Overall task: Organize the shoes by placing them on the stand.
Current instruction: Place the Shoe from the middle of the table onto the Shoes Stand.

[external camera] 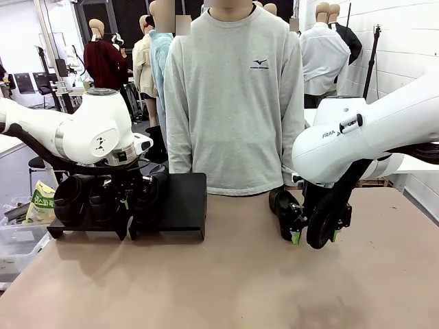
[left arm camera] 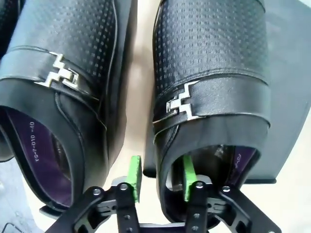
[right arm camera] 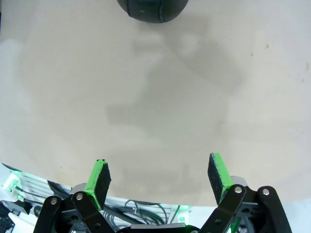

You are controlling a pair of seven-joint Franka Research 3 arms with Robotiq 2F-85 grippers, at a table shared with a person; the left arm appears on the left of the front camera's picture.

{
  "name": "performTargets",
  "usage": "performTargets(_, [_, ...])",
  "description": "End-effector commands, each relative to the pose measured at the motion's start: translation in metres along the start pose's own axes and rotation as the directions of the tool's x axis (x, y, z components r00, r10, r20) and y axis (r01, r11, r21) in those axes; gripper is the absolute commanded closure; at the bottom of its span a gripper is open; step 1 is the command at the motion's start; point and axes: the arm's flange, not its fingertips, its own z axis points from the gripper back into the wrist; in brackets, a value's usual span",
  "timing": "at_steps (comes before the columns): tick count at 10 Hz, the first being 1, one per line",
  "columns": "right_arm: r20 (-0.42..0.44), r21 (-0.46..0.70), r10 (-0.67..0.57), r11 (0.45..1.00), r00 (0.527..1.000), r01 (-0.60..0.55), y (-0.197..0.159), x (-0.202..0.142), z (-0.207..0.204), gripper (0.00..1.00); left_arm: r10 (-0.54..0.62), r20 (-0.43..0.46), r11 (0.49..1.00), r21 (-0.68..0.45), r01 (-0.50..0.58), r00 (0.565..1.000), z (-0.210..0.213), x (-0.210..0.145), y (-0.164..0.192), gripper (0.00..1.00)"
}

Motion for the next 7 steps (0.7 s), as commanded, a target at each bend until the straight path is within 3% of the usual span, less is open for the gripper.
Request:
performTargets(1, [0.002,-0.008,0.0,1.0,1.0,0.0,0.001,0.004,0.001,0.0,0.02,0.029,0.999,0.031,-0.02,0.999,0.015,0.002,0.0,0.0])
performTargets(6, [0.002,-0.008,0.0,1.0,1.0,0.0,0.001,0.004,0.001,0.0,-0.019,0.055,0.998,0.057,0.015,0.998,0.041,0.004,0.001,0.0])
performTargets(7, [0.002,-0.008,0.0,1.0,1.0,0.0,0.001,0.004,0.001,0.0,0.003,0.058,1.0,0.008,-0.004,0.998,0.036,0.002,0.003,0.0])
